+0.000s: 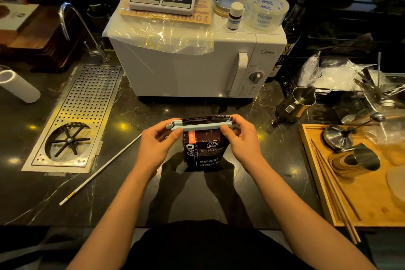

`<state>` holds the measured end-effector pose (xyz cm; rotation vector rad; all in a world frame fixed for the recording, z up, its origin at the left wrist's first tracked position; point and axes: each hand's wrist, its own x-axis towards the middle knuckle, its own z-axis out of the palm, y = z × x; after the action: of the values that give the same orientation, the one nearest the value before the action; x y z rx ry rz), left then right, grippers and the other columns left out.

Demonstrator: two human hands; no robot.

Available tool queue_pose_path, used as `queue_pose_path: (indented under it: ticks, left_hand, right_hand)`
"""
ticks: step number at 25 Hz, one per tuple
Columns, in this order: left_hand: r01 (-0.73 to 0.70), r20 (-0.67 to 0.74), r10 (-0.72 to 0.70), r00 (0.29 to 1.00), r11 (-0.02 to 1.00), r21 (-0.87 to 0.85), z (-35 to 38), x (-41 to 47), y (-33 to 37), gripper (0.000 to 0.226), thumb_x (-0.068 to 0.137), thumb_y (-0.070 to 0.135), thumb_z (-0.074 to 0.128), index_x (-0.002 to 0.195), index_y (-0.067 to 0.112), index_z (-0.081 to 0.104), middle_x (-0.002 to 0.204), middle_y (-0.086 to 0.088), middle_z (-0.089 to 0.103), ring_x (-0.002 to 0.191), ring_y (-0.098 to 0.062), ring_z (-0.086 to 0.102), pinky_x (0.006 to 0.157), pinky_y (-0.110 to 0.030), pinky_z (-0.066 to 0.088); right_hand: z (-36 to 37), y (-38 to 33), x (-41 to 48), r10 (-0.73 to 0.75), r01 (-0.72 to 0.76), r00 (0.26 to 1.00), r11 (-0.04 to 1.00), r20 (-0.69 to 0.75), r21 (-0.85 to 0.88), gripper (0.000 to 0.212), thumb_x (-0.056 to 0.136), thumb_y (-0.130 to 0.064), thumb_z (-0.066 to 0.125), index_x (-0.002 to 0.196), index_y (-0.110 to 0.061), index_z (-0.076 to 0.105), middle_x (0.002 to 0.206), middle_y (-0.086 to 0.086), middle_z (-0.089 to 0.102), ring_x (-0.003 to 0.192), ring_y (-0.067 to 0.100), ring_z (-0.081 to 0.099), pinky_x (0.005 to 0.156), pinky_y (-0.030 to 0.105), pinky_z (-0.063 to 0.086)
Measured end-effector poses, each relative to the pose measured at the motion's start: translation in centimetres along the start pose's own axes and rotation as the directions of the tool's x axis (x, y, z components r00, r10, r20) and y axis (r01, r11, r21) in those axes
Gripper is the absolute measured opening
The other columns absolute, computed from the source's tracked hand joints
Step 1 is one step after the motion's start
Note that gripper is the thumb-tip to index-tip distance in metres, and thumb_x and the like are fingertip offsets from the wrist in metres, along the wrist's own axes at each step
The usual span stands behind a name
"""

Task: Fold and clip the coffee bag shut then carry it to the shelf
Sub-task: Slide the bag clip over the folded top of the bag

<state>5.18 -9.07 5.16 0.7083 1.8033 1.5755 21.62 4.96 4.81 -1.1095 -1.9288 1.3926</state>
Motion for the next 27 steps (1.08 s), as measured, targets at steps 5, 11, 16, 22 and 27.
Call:
queue_pose_path:
  ticks: [5, 11, 16, 22, 27]
  left_hand:
    - [-0.015, -0.078, 0.018, 0.997, 0.999, 0.041, 0.29, 0.37, -0.4, 0.023, 0.084, 0.018, 0.07, 0.095, 0.037, 0.069, 0.097, 0.013, 0.072, 0.096, -0.004, 0.069, 0.083, -0.023, 0.055]
    - [0.001, -0.08, 0.001, 0.997, 1.0, 0.019, 0.41, 0.49, -0.45, 0.02, 0.082, 0.017, 0.072, 0.091, 0.035, 0.071, 0.093, 0.007, 0.074, 0.093, -0.013, 0.07, 0.082, -0.029, 0.057]
    - [0.042, -0.062, -0.048, 0.997, 0.995, -0.094, 0.58, 0.5, -0.38, 0.017, 0.085, 0.012, 0.069, 0.092, 0.026, 0.073, 0.087, 0.007, 0.075, 0.088, -0.012, 0.071, 0.075, -0.025, 0.058]
    - [0.033, -0.044, -0.038, 0.998, 0.993, -0.109, 0.86, 0.57, -0.66, 0.01, 0.086, 0.014, 0.067, 0.089, 0.022, 0.072, 0.083, 0.009, 0.075, 0.086, -0.012, 0.071, 0.074, -0.025, 0.058]
    - [-0.074, -0.034, 0.077, 0.996, 0.994, 0.085, 0.74, 0.4, -0.67, 0.009, 0.089, 0.018, 0.066, 0.094, 0.024, 0.069, 0.09, 0.007, 0.072, 0.087, -0.01, 0.071, 0.076, -0.025, 0.059]
  right_hand:
    - [0.02, -0.05, -0.19, 0.004, -0.004, 1.0, 1.0, -0.007, 0.026, 0.014, 0.094, -0.012, 0.059, 0.107, -0.009, 0.063, 0.101, 0.005, 0.068, 0.087, 0.011, 0.064, 0.068, 0.02, 0.056]
    - [-0.18, 0.0, -0.29, 0.015, -0.015, 1.0, 0.999, -0.014, 0.032, 0.015, 0.094, -0.012, 0.058, 0.108, -0.01, 0.063, 0.102, 0.007, 0.069, 0.09, 0.019, 0.066, 0.072, 0.027, 0.059]
    - [-0.27, -0.21, -0.24, 0.03, -0.03, 1.0, 0.999, 0.006, 0.029, 0.016, 0.094, -0.013, 0.058, 0.11, -0.01, 0.063, 0.103, 0.009, 0.069, 0.09, 0.026, 0.067, 0.076, 0.039, 0.06]
    - [-0.54, -0.29, -0.42, 0.043, -0.044, 0.999, 0.997, 0.016, 0.063, 0.017, 0.095, -0.012, 0.057, 0.111, -0.01, 0.063, 0.103, 0.009, 0.069, 0.088, 0.02, 0.066, 0.077, 0.033, 0.059]
    - [-0.59, -0.29, -0.25, 0.032, -0.033, 0.999, 0.996, 0.022, 0.079, 0.017, 0.095, -0.011, 0.057, 0.111, -0.011, 0.063, 0.104, 0.005, 0.068, 0.09, 0.011, 0.065, 0.074, 0.021, 0.057]
